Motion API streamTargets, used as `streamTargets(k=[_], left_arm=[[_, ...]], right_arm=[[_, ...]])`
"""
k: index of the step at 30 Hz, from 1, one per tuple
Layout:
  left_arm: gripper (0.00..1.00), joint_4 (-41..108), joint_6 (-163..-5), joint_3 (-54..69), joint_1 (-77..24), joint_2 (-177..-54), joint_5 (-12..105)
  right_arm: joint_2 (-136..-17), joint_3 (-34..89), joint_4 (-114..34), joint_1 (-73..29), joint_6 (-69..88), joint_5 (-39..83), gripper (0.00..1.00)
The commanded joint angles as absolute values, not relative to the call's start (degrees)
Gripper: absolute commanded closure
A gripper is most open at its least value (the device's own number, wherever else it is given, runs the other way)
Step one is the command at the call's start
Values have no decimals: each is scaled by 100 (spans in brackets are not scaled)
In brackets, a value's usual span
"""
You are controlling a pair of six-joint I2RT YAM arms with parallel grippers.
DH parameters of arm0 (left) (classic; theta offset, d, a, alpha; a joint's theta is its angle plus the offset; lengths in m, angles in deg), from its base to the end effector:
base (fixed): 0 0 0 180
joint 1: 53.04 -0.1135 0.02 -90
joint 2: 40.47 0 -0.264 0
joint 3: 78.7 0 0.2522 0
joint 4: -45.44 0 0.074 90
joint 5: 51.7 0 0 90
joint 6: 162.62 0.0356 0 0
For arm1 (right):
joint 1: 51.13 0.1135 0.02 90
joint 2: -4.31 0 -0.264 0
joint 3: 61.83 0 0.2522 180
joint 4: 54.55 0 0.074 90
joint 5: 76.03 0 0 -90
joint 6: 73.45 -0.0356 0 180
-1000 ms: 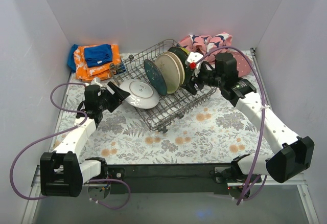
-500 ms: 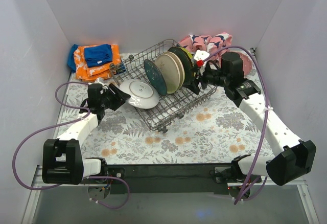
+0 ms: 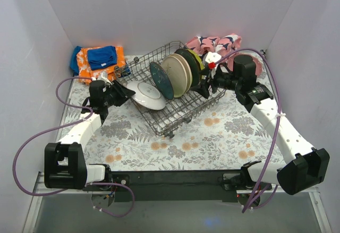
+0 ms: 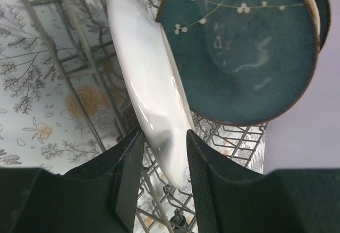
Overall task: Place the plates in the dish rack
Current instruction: Insert the plate into the dish rack
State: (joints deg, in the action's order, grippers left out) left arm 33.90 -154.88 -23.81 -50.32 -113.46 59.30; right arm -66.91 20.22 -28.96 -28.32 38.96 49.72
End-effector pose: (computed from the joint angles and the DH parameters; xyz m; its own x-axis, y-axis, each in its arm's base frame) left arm 0.2748 -0.0258 0.2346 -0.4187 -0.9062 0.0586 -0.4416 0.1469 -0.8851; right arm 0.2521 0.1286 0.3846 0.1014 -0.2930 -0.9507 -0.8619 0.4515 -0.2310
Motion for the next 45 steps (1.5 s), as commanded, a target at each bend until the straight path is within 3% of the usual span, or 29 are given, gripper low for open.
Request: streamTargets(k=[1, 22, 36, 42, 45], left_arm=[[66, 3835, -15313, -1994, -5058, -11341, 6335], [70, 3836, -15199, -781, -4979, -12537, 7065], [84, 3721, -15286, -518, -4672, -12423, 6977], [98, 3713, -15313, -403, -4417, -12581, 6915], [99, 3713, -15365, -385, -4346, -12511, 6810]], right_arm=[[-6539, 1943, -3130, -2881, 3817, 5124, 20], [-6495, 1776, -3253, -3056, 3746, 5229, 20], [-6512, 1741, -3306, -3092, 3702, 5309, 20], [-6495, 1723, -3315, -3100, 3694, 5317, 20], [-6495, 1688, -3341, -3100, 3685, 5352, 20]])
